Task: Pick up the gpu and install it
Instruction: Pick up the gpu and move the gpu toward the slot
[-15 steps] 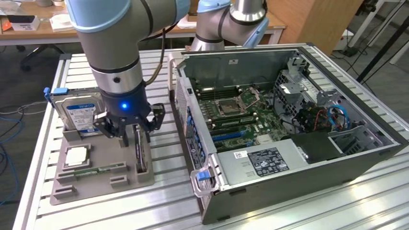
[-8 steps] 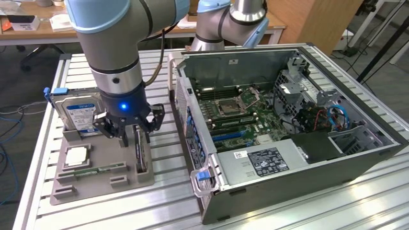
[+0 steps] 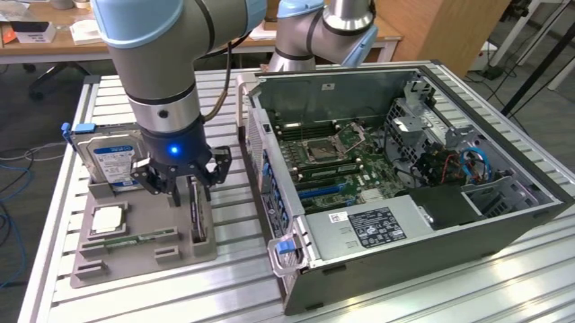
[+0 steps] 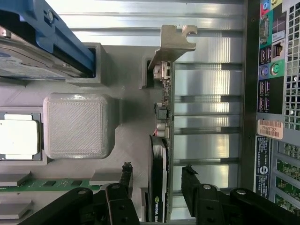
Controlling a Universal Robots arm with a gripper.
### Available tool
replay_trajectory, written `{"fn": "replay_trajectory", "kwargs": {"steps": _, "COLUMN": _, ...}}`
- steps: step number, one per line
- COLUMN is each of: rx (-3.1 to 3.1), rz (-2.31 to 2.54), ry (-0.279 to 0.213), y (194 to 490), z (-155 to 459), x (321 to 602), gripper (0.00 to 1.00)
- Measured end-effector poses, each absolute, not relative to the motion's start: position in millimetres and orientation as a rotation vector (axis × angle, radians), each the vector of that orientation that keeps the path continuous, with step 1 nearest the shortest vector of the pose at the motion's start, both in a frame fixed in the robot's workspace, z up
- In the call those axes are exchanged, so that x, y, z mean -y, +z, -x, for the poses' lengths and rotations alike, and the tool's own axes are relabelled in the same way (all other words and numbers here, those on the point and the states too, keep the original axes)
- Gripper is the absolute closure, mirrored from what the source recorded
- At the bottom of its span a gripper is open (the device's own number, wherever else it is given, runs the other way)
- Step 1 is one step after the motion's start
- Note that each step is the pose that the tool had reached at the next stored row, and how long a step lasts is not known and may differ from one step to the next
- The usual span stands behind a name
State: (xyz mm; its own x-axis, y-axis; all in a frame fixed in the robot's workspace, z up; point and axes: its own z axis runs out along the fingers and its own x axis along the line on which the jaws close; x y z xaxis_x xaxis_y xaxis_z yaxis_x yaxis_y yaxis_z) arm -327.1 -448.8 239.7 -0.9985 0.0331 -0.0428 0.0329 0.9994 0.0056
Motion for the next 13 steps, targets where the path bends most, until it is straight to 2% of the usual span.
{"fn": "replay_trajectory", "kwargs": {"steps": 13, "rx": -3.098, "rz": -0.051, "ry": 0.008, "y": 237.5, "z": 327.1, "x": 448.7, "gripper": 0.46}}
